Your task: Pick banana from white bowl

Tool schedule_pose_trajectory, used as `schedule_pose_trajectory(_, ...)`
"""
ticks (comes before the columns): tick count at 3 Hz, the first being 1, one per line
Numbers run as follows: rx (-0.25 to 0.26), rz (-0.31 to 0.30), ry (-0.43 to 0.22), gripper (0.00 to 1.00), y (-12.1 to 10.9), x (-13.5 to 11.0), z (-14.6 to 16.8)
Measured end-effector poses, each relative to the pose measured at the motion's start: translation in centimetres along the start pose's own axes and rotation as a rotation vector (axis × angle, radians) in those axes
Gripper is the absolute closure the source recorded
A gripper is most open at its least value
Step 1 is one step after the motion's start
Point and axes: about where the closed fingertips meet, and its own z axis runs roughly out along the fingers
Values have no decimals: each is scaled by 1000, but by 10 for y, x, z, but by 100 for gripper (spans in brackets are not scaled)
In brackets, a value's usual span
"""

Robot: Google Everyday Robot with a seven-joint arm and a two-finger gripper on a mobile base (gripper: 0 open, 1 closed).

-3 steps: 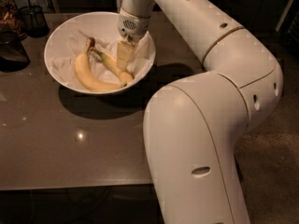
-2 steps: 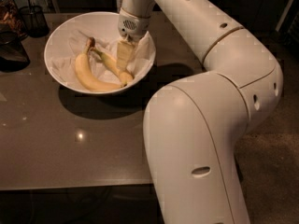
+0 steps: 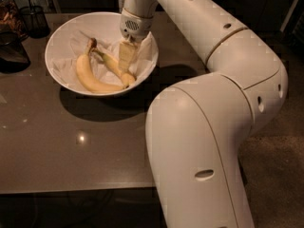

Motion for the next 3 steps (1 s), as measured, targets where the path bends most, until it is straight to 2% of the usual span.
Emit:
schedule_pose_trajectory(1, 0, 0, 0, 49, 1, -1, -5)
schedule_pose_trajectory(2, 0, 0, 0, 40, 0, -1, -4)
schedule_pose_trajectory(3, 24, 0, -29, 22, -7, -9, 2)
